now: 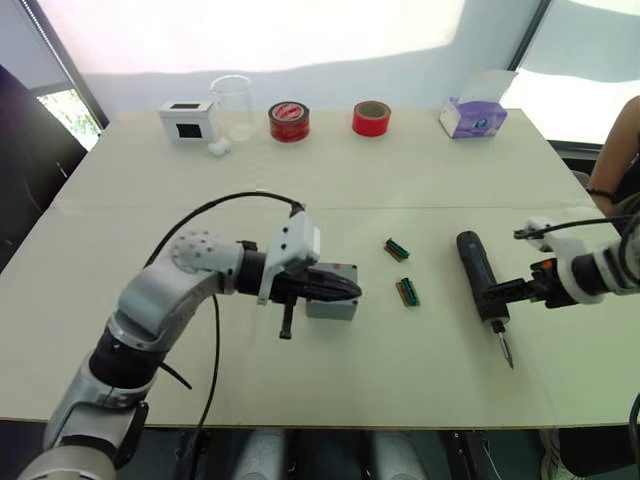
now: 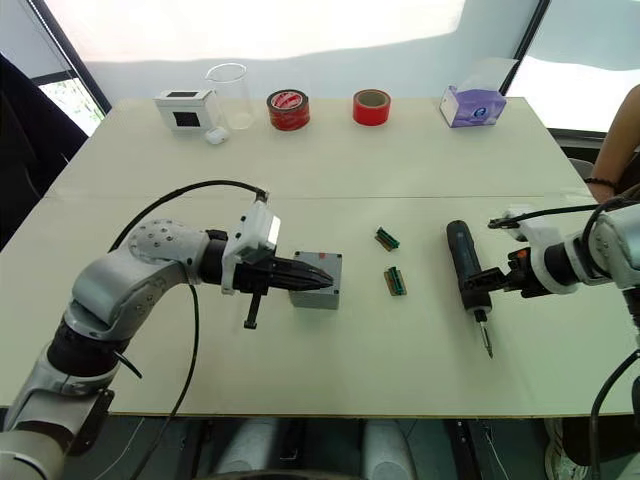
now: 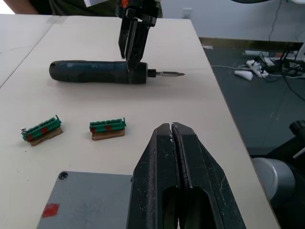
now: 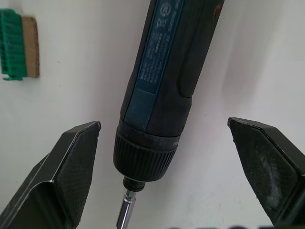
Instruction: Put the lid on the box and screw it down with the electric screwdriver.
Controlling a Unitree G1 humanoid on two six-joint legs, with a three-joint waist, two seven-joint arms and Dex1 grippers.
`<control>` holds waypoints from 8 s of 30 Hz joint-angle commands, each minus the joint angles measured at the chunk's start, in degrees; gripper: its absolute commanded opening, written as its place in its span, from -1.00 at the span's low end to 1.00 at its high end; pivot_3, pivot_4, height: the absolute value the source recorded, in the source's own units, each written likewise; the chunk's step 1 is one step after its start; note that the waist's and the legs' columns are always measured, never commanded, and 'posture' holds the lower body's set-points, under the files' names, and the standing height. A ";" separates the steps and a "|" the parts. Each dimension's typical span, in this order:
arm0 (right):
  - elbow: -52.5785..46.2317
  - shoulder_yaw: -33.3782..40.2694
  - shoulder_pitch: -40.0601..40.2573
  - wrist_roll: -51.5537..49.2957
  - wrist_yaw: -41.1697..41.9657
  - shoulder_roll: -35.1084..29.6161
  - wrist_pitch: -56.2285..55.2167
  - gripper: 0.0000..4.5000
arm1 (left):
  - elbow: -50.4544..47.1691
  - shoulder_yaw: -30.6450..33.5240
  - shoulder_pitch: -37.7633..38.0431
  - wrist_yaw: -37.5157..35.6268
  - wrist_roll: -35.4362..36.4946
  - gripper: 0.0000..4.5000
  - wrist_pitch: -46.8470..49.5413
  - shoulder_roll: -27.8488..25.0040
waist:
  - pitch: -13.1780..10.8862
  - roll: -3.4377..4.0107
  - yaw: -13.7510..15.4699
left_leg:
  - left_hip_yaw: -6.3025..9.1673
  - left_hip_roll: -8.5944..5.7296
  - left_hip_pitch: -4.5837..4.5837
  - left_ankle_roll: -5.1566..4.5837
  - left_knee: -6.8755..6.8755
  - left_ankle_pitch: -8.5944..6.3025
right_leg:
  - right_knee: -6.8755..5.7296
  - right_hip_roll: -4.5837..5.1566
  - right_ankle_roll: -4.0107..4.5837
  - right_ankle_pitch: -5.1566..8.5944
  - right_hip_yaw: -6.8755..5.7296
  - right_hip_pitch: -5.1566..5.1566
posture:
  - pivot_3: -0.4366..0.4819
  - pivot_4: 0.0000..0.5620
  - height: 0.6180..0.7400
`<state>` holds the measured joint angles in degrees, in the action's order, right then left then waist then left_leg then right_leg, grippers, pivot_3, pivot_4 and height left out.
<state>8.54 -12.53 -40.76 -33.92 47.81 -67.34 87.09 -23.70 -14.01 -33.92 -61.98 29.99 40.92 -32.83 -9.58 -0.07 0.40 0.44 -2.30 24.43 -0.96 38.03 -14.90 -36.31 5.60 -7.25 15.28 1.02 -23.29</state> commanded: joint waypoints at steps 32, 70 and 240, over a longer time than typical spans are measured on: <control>14.80 -7.95 -11.75 16.87 12.92 5.19 -16.41 -0.21 | 1.98 3.21 0.83 3.78 1.42 -1.00 -0.24 -2.88 | 0.13 -0.26 -0.21 | 0.02 0.00 -0.06 0.03 0.07 0.01 | 0.02 -0.02 0.03 -0.02 -0.02 0.08 | -0.05 -0.47 1.00; -34.76 16.64 18.37 3.60 -20.60 53.27 -52.65 -0.21 | 19.30 -6.71 -2.98 0.18 -16.66 -1.00 -10.60 0.75 | -0.06 0.03 -1.08 | 0.07 -0.09 0.04 0.13 0.04 0.08 | -0.73 -0.09 0.02 0.02 0.06 -0.26 | -0.05 -0.47 1.00; -39.99 7.66 18.60 -1.83 -5.72 20.61 -29.30 0.98 | 14.33 2.09 4.04 5.55 -12.16 -1.00 -6.53 -7.73 | 0.07 -0.13 -0.07 | 0.07 -0.12 0.07 -0.03 -0.04 -0.01 | 0.05 0.04 -0.03 -0.04 0.00 0.00 | -0.05 -0.47 1.00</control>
<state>-28.54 -3.79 -22.39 -36.10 39.94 -45.74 59.49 -7.97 -11.74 -29.61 -56.25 18.79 35.50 -40.14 -9.51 -0.19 0.33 0.52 -2.41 24.48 -0.99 38.01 -14.91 -36.26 5.63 -7.28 15.24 1.00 -23.27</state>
